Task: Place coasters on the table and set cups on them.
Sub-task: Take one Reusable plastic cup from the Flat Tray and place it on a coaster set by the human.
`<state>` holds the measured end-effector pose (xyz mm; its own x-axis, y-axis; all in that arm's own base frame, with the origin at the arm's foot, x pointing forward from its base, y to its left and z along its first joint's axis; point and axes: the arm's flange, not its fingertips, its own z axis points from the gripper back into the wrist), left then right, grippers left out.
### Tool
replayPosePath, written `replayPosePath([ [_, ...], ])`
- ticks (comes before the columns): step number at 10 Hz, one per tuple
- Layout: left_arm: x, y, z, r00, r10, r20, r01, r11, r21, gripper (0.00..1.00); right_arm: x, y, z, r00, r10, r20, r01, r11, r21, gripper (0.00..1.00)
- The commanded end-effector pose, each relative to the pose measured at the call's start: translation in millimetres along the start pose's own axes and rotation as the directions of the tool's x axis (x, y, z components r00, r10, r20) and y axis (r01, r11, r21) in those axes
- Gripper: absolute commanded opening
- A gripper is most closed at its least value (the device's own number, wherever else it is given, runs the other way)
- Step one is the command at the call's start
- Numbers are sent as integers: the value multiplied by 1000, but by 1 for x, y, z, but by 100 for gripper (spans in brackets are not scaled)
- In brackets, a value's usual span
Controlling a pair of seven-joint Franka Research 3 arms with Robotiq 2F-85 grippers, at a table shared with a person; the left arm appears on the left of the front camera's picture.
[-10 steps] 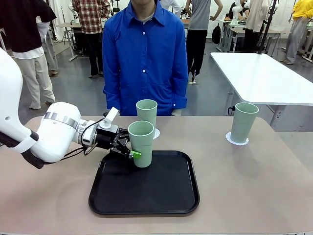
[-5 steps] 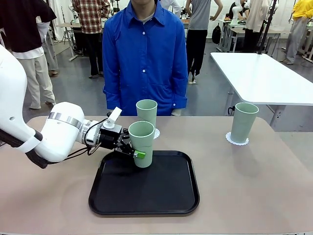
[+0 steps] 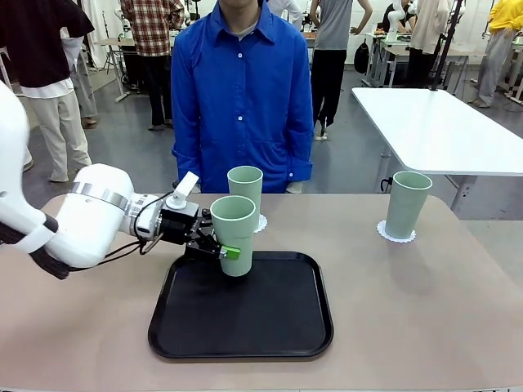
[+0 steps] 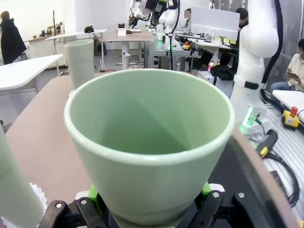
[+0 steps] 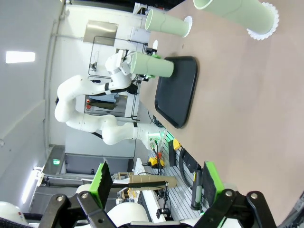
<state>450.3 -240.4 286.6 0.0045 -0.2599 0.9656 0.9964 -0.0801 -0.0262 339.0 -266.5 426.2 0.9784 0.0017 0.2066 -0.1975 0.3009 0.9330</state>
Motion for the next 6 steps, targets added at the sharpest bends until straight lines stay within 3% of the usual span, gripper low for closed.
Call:
replayPosePath([
  [1, 75, -48, 16, 1000, -9, -9, 9, 1000, 20, 0, -1, 2, 0, 1000, -9, -6, 9, 1000, -3, 100],
  [4, 157, -69, 46, 997, -69, -23, 71, 993, 91, 0, -1, 2, 0, 1000, -9, -6, 9, 1000, -3, 100],
  [6, 181, -84, 52, 992, -110, -56, 116, 988, 104, 0, -1, 2, 0, 1000, -9, -6, 9, 1000, -3, 100],
])
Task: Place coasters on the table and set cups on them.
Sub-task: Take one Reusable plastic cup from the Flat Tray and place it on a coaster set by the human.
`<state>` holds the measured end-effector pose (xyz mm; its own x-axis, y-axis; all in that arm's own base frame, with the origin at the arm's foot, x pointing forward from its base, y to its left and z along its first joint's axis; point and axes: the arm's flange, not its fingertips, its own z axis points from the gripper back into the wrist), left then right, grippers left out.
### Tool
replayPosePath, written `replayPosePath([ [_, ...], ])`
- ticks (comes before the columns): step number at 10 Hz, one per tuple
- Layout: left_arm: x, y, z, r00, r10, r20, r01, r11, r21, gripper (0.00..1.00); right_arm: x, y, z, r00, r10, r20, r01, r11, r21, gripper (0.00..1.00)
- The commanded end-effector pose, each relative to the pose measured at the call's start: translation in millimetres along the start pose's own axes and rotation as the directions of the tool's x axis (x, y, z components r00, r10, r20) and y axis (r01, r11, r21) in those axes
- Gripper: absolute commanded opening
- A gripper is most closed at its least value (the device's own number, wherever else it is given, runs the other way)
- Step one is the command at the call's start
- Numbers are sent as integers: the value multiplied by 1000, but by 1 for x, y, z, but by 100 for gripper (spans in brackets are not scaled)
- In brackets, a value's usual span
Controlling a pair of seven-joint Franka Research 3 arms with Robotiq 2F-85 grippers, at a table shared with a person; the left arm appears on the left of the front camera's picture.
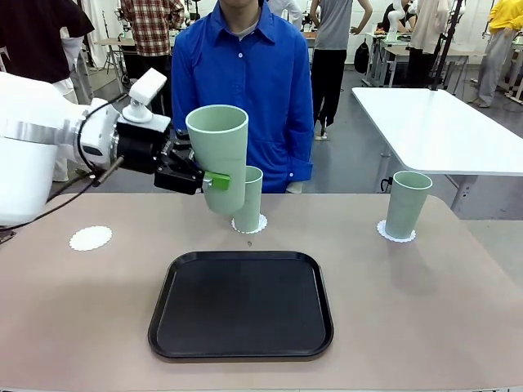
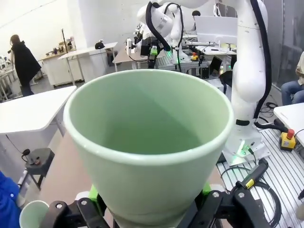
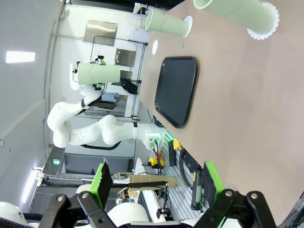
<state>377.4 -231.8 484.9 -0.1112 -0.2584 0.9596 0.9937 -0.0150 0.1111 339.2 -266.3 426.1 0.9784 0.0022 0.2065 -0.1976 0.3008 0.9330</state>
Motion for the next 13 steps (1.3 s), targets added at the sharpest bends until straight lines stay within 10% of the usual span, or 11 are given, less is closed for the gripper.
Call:
replayPosePath([
  [1, -15, 4, -5, 1000, 23, 13, -23, 1000, -13, 0, -1, 2, 0, 1000, -9, -6, 9, 1000, -3, 100],
  [3, -15, 4, -5, 1000, 23, 13, -23, 1000, -13, 0, -1, 2, 0, 1000, -9, -6, 9, 1000, -3, 100],
  [4, -4, 1, -1, 1000, 9, -2, -9, 1000, -4, 86, -1, 2, 0, 1000, -9, -6, 9, 1000, -3, 100],
  [13, -172, 62, 267, 931, 359, 73, -352, 821, 450, 86, -1, 2, 0, 1000, -9, -6, 9, 1000, -3, 100],
])
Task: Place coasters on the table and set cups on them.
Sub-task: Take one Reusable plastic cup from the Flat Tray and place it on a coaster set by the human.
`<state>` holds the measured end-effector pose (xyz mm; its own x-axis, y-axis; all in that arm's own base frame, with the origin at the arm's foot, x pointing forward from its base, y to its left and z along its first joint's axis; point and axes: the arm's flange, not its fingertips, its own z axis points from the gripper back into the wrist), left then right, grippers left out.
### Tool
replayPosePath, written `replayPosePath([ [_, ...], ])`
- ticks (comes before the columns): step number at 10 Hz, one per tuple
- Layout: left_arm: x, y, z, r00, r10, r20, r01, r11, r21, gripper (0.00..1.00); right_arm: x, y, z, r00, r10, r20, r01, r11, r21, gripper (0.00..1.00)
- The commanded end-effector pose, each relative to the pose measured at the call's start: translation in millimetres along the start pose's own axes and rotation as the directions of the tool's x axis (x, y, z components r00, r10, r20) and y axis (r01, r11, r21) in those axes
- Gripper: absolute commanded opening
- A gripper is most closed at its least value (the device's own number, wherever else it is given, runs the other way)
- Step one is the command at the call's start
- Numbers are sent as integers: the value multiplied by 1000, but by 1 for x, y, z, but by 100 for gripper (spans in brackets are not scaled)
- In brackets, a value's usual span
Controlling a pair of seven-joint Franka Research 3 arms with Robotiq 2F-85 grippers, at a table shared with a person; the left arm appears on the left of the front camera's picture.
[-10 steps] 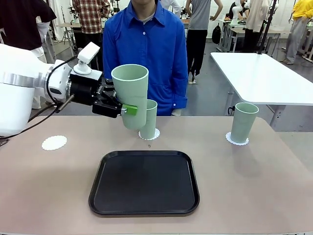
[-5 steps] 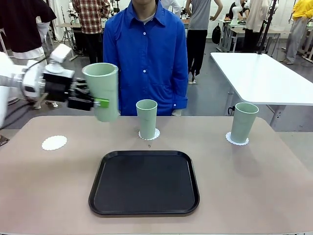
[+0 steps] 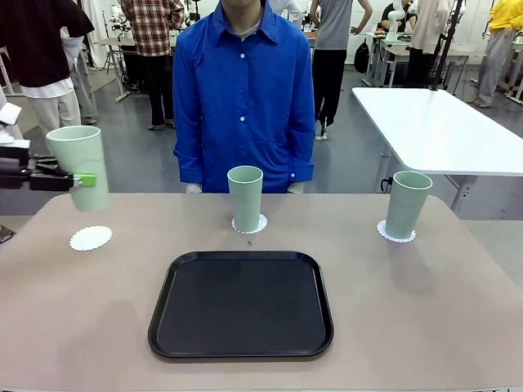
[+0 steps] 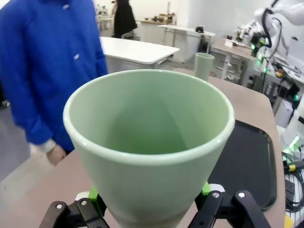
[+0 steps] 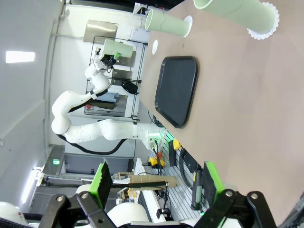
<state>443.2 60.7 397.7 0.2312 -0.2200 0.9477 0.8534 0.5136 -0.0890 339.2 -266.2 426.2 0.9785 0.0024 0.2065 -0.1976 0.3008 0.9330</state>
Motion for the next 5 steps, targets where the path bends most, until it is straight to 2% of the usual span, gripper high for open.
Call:
replayPosePath([
  [1, -15, 25, 11, 997, 71, 35, -72, 997, 0, 86, -1, 2, 0, 1000, -9, -6, 9, 1000, -3, 100],
  [3, -31, 37, 27, 993, 101, 69, -103, 994, 30, 86, -1, 2, 0, 1000, -9, -6, 9, 1000, -3, 100],
  [4, -33, 33, 27, 993, 92, 71, -95, 995, 34, 86, -1, 2, 0, 1000, -9, -6, 9, 1000, -3, 100],
  [5, -25, 21, 18, 996, 42, 72, -43, 999, 17, 86, -1, 2, 0, 1000, -9, -6, 9, 1000, -3, 100],
])
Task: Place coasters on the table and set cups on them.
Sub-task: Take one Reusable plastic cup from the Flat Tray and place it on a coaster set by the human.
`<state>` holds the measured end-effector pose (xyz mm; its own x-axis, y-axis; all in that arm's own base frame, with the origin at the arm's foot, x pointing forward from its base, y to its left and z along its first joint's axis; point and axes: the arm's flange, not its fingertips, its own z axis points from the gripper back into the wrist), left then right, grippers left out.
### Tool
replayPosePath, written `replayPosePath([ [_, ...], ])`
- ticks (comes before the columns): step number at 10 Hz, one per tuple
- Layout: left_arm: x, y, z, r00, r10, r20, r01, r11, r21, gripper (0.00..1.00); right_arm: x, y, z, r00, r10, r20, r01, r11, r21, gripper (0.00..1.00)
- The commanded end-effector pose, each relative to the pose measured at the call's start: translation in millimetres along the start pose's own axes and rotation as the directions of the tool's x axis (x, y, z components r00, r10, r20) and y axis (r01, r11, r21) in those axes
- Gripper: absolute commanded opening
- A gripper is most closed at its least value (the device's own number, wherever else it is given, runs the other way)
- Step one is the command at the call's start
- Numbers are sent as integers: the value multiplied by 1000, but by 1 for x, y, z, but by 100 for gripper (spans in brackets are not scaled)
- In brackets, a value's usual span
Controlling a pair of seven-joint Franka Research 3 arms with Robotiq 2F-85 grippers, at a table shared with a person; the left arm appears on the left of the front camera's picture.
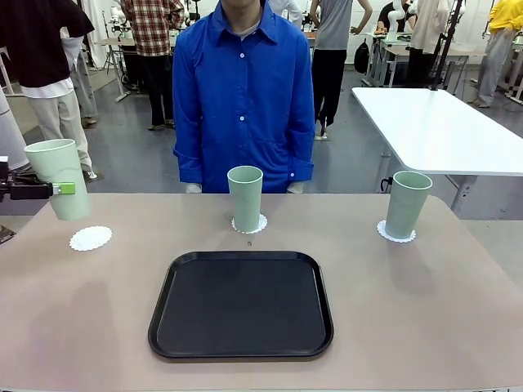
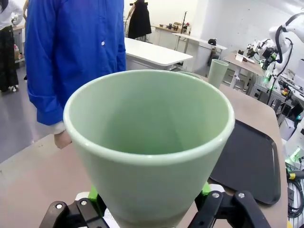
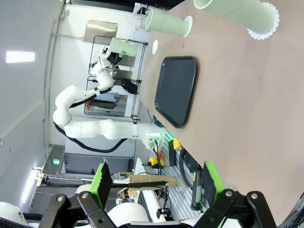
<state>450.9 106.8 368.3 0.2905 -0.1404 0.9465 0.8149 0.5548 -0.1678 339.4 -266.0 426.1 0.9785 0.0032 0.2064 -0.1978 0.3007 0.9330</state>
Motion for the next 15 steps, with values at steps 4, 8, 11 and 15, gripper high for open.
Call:
replayPosePath([
  [4, -4, 2, 2, 1000, 14, -6, -14, 1000, 10, 86, -1, 2, 0, 1000, -9, -5, 9, 1000, -3, 100],
  [8, -7, 8, -24, 987, -163, 13, 163, 975, -150, 86, -1, 2, 0, 1000, -9, -5, 9, 1000, -3, 100],
  [11, -23, 26, -34, 970, -239, 47, 244, 949, -198, 86, -1, 2, 0, 1000, -9, -5, 9, 1000, -3, 100],
  [15, -39, 56, -29, 977, -213, 34, 215, 956, -201, 86, -1, 2, 0, 1000, -9, -5, 9, 1000, -3, 100],
])
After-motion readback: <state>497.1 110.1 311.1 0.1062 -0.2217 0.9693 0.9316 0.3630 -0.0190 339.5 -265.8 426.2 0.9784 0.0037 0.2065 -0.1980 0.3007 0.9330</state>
